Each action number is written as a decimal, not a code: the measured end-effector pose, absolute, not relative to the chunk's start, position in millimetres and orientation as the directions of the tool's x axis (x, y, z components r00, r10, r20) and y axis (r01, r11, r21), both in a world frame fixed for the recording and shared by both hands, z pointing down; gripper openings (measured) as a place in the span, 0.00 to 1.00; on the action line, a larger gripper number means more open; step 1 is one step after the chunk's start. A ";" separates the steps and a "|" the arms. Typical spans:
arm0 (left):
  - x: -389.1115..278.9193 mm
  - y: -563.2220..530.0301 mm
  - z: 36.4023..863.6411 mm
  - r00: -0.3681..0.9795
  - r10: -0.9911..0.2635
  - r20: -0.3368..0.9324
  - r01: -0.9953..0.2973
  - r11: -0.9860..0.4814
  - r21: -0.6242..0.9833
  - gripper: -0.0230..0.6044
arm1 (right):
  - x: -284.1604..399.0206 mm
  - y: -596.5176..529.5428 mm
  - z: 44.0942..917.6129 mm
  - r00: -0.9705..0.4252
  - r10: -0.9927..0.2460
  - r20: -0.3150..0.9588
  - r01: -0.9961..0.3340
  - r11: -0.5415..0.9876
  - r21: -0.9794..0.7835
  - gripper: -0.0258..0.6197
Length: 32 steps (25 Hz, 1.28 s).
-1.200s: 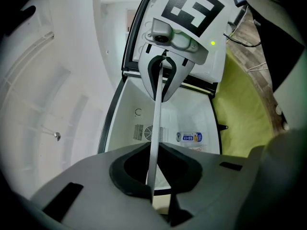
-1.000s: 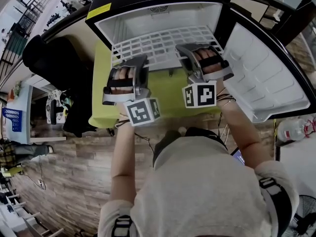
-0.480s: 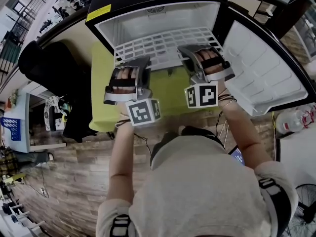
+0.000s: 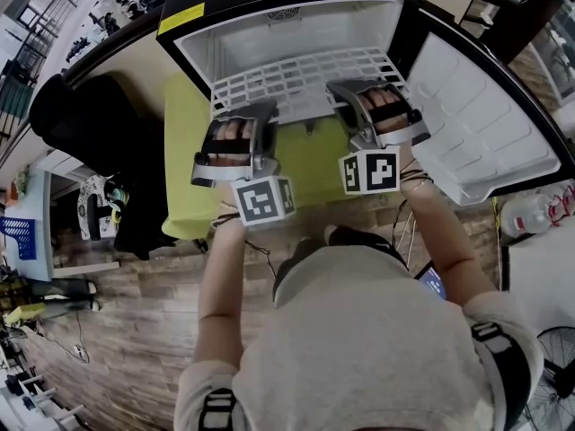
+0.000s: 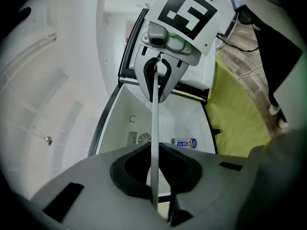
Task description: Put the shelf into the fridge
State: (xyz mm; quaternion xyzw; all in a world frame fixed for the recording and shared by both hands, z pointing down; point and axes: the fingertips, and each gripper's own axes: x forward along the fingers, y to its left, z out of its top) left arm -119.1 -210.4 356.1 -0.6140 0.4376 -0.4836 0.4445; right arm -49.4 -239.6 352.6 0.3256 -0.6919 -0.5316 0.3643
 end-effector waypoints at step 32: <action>-120.9 -213.5 359.3 0.193 -0.955 0.226 -0.116 -0.251 -0.961 0.09 | -51.6 -237.7 353.3 -0.510 -0.848 0.145 -0.063 0.205 0.977 0.12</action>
